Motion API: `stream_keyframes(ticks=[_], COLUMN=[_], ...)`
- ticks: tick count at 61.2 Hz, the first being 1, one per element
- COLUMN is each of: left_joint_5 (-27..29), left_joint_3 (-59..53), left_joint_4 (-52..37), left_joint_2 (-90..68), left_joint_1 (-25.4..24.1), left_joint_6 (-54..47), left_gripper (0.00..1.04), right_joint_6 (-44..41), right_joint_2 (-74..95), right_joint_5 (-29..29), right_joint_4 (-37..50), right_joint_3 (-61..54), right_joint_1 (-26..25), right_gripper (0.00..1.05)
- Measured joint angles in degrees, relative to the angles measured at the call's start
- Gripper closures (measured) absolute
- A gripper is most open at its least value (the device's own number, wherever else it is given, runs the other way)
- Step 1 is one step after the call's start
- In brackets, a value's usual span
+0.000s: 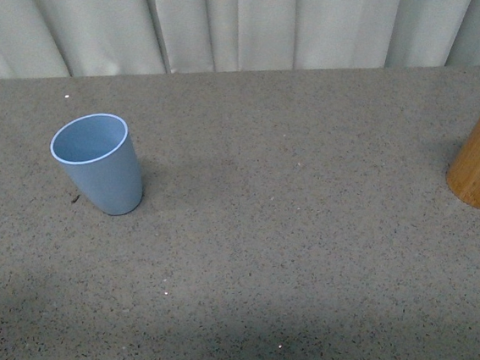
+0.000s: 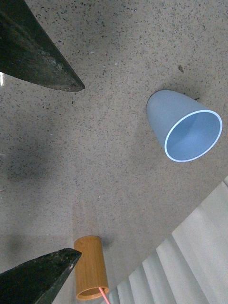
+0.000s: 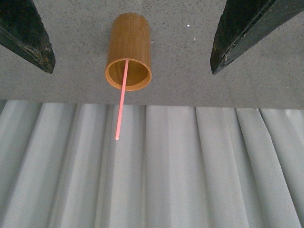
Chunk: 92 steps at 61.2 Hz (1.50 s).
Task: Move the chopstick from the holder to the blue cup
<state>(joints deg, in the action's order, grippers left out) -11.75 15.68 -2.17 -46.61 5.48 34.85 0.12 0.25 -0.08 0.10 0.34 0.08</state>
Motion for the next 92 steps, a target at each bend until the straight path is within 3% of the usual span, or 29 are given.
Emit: stream_keyframes(ticks=[13,49,92], left_joint_5=[5.62,14.82,19.15], left_joint_3=[5.33,16.04,25.07], left_joint_4=[-3.89,-9.66,-8.76], left_joint_2=[-13.25,-38.6,-50.21], left_joint_1=[5.33,10.12,8.98], left_joint_6=[0.22,-0.55,0.42], left_gripper=[0.07,0.07,0.07], right_joint_6=[0.0,0.0,0.0], right_joint_2=[0.0,0.0,0.0], right_joint_5=[0.0,0.0,0.0], right_joint_4=[0.0,0.0,0.0], right_joint_3=[0.0,0.0,0.0], right_joint_1=[0.0,0.0,0.0], right_gripper=[0.09,0.09,0.09])
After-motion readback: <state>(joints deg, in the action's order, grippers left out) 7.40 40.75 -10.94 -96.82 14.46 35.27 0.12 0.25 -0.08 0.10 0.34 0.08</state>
